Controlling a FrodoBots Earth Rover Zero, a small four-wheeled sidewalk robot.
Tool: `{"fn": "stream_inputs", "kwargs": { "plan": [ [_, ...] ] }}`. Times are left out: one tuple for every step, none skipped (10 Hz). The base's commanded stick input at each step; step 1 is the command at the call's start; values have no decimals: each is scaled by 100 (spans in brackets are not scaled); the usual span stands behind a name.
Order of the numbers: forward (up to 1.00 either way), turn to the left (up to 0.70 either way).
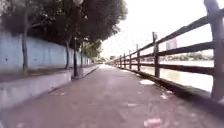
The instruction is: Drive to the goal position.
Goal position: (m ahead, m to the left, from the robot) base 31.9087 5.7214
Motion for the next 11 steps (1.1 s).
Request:
{"fn": "stream_inputs", "kwargs": {
  "plan": [
    [98, 1],
    [98, 1],
    [98, 1],
    [98, 1],
    [98, 1],
    [98, 1],
    [98, 4],
    [98, 21],
    [98, 32],
    [98, 24],
    [98, 5]
  ]
}}
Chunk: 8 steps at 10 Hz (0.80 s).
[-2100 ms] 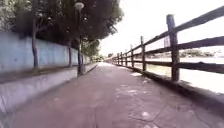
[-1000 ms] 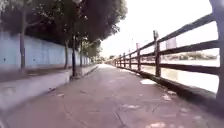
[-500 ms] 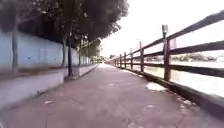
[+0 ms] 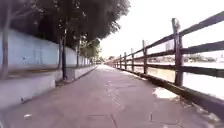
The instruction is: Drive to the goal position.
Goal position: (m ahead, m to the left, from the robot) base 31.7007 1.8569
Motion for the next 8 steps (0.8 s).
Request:
{"fn": "stream_inputs", "kwargs": {
  "plan": [
    [98, 1],
    [98, 1],
    [98, 1],
    [98, 1],
    [98, 1],
    [98, 1],
    [98, 1],
    [98, 1]
  ]
}}
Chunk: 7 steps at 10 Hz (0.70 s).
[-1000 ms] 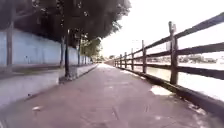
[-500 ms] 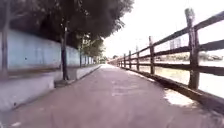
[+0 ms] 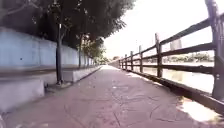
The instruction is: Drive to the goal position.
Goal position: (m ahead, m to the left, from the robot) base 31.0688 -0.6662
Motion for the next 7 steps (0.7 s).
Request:
{"fn": "stream_inputs", "kwargs": {
  "plan": [
    [98, 1],
    [98, 1],
    [98, 1],
    [98, 2],
    [98, 9],
    [98, 30],
    [98, 33]
  ]
}}
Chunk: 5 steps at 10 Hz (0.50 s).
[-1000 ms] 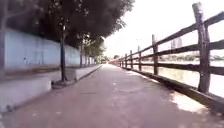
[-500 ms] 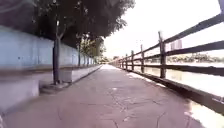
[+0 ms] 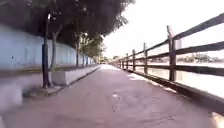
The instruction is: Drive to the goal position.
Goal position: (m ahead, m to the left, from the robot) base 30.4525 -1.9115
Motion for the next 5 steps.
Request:
{"fn": "stream_inputs", "kwargs": {
  "plan": [
    [98, 20],
    [98, 1],
    [98, 1],
    [98, 1],
    [98, 1]
  ]
}}
